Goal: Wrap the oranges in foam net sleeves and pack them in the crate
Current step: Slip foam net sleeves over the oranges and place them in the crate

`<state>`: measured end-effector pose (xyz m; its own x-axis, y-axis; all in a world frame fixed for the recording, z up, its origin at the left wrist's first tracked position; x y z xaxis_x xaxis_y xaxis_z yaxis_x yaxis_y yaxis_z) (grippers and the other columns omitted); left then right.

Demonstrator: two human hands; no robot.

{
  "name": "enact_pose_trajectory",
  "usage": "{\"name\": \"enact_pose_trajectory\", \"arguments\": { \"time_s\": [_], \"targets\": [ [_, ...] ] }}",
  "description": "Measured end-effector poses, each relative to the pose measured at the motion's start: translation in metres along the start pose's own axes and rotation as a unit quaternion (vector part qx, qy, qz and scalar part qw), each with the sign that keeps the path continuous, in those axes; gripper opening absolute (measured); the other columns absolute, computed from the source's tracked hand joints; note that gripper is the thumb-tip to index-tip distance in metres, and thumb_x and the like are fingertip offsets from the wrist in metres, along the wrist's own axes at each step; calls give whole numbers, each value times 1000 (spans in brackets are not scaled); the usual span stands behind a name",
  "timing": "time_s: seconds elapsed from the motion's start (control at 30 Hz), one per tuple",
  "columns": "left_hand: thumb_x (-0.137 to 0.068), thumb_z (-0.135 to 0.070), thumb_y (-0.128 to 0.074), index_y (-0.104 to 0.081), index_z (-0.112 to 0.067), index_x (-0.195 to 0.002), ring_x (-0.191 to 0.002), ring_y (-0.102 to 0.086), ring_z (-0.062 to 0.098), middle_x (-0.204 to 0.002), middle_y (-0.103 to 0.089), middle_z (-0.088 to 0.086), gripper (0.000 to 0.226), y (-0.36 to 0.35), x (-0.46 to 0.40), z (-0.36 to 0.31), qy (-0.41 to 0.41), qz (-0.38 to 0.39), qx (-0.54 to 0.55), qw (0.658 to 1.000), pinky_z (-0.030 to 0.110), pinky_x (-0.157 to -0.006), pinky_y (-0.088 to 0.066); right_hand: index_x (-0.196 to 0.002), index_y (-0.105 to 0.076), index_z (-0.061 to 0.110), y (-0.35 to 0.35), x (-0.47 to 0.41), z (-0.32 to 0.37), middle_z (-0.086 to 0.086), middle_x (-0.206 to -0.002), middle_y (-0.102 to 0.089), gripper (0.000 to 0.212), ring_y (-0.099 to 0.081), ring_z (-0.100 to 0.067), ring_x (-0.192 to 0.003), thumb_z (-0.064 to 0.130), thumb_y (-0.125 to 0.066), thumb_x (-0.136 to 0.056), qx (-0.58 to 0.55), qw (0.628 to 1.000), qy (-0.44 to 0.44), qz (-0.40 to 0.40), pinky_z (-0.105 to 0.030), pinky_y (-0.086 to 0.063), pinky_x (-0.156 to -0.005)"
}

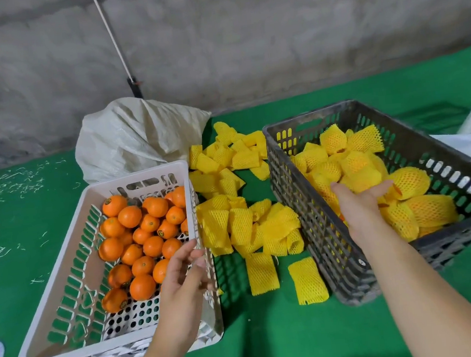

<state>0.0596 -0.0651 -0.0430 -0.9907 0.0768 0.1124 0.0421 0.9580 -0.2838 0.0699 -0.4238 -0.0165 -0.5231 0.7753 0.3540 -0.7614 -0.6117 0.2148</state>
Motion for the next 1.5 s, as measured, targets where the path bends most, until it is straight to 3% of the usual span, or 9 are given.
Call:
{"name": "enact_pose_trajectory", "arguments": {
  "time_s": [0.13,0.3,0.43,0.57,0.8,0.97,1.17,1.37,1.5],
  "targets": [
    [-91,-20,-70,-75,-27,-123,-67,-56,9,-102,-68,-3,33,0,-3,-1,16,-8,53,998,24,-58,-51,-159,5,45,-6,13,6,-1,-167,24,95,-2,-41,-154,48,-63,-93,236,954,181,44,-59,-23,-120],
    [-92,-19,-69,-73,-22,-125,-67,-55,10,-97,-66,-1,34,-3,-2,-2,16,-18,68,997,25,-58,-51,-148,-40,39,-53,62,-14,-8,-166,-12,63,-14,-35,-146,50,-61,-90,465,765,439,78,-56,-29,-114],
    [-94,-16,-67,-66,-15,-130,-67,-55,10,-99,-66,-2,37,-6,-3,-3,28,-23,82,996,26,-59,-51,-124,-63,44,-104,88,-86,-2,-171,1,28,3,-30,-153,44,-54,-97,531,699,323,355,-51,-12,-121],
    [-105,-14,-64,-68,-28,-127,-74,-63,14,-104,-69,-7,27,23,-13,-21,-21,-4,-127,992,29,-64,-55,-155,-39,34,-115,85,-158,2,-171,14,52,14,-33,-155,40,-44,-103,639,587,145,475,-54,-6,-126],
    [-100,-24,-63,-61,-16,-134,-118,-61,26,-133,-61,5,35,115,-96,-40,11,28,-672,740,44,-98,-53,-152,-47,17,-141,83,-141,0,-162,-35,51,-35,-25,-146,36,-50,-104,498,754,229,363,-39,-32,-117],
    [-99,-35,-67,-29,-21,-158,-134,-49,42,-157,-20,17,71,100,-118,39,269,219,-754,558,44,-97,-55,-107,-64,39,-144,99,-111,23,-109,-64,24,-61,1,-100,17,-65,-98,220,893,208,331,-30,-53,-89],
    [-102,-30,-64,-46,-26,-150,-130,-32,41,-152,-32,7,51,92,-128,53,197,303,-833,418,44,-96,-50,-112,-54,45,-126,102,-101,5,-110,-66,47,-65,0,-90,5,-68,-93,52,932,114,339,-13,-50,-68],
    [-87,-39,-76,-40,-36,-145,-101,-62,25,-135,-46,-1,68,71,-108,-17,4,47,-682,730,40,-70,-58,-100,-71,47,-113,103,-78,17,-101,-74,36,-68,0,-93,13,-61,-99,27,926,157,343,-18,-50,-78],
    [-90,-50,-75,-43,-34,-151,-106,-61,-14,-131,-53,-29,71,40,-64,-54,-105,-78,-357,925,4,-72,-51,-95,-71,27,-114,109,-64,6,-84,-71,12,-62,-14,-77,22,-62,-100,-33,932,179,315,-35,-50,-74]
  ]
}}
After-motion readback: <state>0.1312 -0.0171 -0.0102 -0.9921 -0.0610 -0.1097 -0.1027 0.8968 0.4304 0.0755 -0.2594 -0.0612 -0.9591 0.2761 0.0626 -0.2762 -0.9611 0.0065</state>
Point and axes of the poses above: each hand's wrist, its own x-axis away from the middle knuckle, its own y-axis out of the back of the hand, z = x × y, the point moved 2 cm from there along -x, towards the middle knuckle
